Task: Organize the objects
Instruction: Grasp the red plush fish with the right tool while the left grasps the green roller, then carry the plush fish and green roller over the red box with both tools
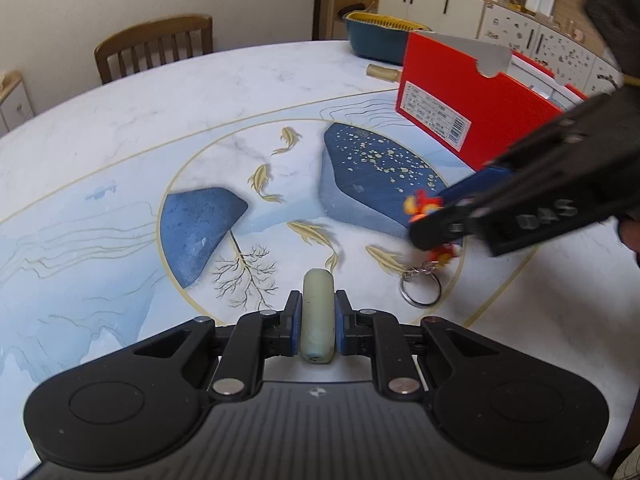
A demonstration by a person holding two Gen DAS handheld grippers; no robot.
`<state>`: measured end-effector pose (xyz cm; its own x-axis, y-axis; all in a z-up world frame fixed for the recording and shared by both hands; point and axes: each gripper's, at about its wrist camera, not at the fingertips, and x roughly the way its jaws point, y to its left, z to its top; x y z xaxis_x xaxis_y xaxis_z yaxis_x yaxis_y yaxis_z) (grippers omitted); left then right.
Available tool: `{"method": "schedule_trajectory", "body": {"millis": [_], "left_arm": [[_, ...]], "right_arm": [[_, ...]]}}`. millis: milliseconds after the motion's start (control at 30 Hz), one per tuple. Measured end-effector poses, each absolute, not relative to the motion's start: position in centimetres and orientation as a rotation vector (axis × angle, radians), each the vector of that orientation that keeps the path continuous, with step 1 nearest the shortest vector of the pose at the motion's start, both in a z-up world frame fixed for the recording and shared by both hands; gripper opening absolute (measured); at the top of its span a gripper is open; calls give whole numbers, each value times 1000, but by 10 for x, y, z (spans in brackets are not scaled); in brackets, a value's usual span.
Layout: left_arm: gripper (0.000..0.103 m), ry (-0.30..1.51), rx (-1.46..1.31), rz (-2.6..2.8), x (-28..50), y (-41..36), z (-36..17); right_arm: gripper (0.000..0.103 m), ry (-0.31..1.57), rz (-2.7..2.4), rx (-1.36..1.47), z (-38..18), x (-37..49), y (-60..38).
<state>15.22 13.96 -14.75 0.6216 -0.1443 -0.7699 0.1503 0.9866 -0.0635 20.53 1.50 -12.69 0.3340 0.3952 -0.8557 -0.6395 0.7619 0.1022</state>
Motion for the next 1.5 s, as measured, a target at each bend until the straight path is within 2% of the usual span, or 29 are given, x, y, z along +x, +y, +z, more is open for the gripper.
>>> {"method": "schedule_trajectory", "body": {"millis": [467, 967, 1500], "left_arm": [[15, 880, -105, -140, 165, 128, -99], [15, 769, -74, -202, 199, 53, -33], [16, 740, -50, -268, 261, -36, -14]], "right_arm": [[36, 982, 659, -98, -72, 202, -61], [36, 872, 598, -37, -24, 225, -142], [36, 809, 540, -12, -18, 270, -222]]}}
